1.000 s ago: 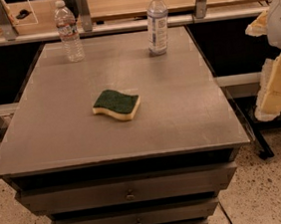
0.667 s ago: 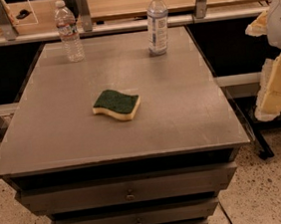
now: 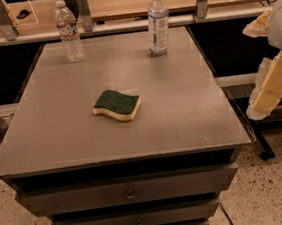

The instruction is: Pick sponge

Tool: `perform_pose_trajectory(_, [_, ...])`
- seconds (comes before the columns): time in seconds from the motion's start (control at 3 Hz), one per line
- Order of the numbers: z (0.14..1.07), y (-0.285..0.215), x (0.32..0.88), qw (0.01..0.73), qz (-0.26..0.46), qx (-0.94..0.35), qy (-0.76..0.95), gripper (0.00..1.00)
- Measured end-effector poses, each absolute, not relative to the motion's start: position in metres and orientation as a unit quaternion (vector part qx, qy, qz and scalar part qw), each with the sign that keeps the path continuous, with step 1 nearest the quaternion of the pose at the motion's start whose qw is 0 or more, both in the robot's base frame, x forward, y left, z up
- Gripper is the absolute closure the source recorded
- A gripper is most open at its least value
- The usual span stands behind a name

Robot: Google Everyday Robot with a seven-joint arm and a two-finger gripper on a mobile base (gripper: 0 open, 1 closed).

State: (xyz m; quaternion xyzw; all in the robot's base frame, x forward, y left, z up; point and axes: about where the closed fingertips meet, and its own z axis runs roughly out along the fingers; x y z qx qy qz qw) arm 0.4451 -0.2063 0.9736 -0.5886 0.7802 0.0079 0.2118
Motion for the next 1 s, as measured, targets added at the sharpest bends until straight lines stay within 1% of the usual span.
perform_pose_trajectory(0.67, [0.937,-0.172,0.438,0.252,0.065,-0.612,0.747,0.0])
perform_pose_trajectory(1.0, [0.921,-0.155,0.436,0.254,0.102,-0.598,0.753,0.0])
